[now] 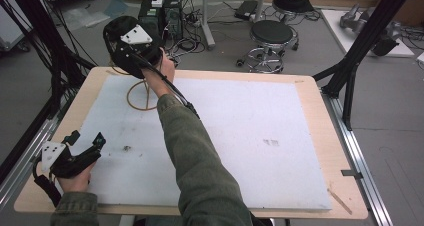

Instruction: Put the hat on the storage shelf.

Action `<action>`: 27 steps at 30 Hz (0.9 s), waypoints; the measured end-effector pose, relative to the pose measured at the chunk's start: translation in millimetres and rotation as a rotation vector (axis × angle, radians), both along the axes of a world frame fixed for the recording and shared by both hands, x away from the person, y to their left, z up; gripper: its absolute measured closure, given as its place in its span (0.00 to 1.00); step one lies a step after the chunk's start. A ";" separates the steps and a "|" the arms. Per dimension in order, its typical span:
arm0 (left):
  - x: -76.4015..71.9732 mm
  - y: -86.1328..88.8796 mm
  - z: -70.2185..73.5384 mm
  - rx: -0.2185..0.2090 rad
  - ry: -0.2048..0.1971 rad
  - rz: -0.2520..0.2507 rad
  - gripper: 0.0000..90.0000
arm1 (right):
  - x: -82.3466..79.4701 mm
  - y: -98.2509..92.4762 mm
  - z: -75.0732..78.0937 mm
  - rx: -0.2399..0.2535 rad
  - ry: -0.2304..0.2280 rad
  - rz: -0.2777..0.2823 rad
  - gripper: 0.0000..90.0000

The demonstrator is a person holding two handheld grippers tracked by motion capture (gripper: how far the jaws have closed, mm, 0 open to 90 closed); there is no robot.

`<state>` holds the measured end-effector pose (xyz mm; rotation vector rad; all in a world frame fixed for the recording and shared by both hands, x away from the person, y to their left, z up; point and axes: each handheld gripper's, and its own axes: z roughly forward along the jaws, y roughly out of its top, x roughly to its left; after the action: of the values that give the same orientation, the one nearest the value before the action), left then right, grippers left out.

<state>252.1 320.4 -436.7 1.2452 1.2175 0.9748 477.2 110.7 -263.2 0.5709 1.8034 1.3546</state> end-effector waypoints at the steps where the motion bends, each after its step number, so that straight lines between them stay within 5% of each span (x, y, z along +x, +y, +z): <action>1: 0.0 0.0 0.0 0.000 0.000 0.000 0.21 | 0.5 1.1 -1.6 -0.005 0.006 0.004 0.98; 27: -0.9 0.9 1.0 -0.003 -0.011 0.000 0.22 | 2.6 3.3 -5.5 -0.010 0.043 0.061 0.93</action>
<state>251.3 321.3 -435.7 1.2361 1.2093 0.9782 479.8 114.1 -268.7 0.5475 1.8741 1.3832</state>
